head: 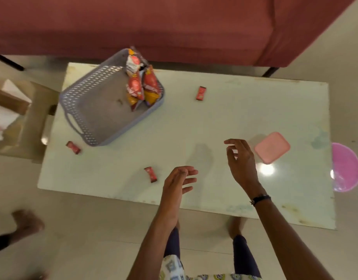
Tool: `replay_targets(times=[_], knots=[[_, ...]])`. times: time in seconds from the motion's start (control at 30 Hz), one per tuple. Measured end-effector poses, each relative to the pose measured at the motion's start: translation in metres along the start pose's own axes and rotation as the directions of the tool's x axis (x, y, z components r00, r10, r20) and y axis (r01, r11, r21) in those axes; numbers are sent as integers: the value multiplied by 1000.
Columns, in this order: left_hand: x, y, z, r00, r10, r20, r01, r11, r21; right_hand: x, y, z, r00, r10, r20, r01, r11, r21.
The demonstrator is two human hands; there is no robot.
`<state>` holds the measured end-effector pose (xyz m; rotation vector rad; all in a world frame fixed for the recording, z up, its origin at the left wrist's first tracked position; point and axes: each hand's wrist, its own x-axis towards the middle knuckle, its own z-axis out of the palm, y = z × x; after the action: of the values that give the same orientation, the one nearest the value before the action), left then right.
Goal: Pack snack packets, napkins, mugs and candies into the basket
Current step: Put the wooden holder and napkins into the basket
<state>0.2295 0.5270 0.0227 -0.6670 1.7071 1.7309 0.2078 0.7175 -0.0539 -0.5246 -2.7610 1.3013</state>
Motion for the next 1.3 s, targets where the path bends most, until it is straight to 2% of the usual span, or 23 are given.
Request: replay_targets(times=[0.17,0.3,0.73,1.03,1.3], knots=[[4,7,-100,995,-5,-95,1,999,-46,-5,-63,73,997,-29,69,27,999,18],[5,9,-153,986,-9,-167,-5,997,-78,-7,-100,115,989,-69,134,65,997,34],[9,19,-229,926,-89,-367,-27,953,-300,5,-196,189,909,-227,350,181,970,161],[58,53,-328,877,-135,-462,-61,921,-385,38,-285,289,908,-222,356,151,965,215],[127,111,-443,855,-56,-515,-153,923,-354,59,-371,427,888,-258,380,166,952,257]])
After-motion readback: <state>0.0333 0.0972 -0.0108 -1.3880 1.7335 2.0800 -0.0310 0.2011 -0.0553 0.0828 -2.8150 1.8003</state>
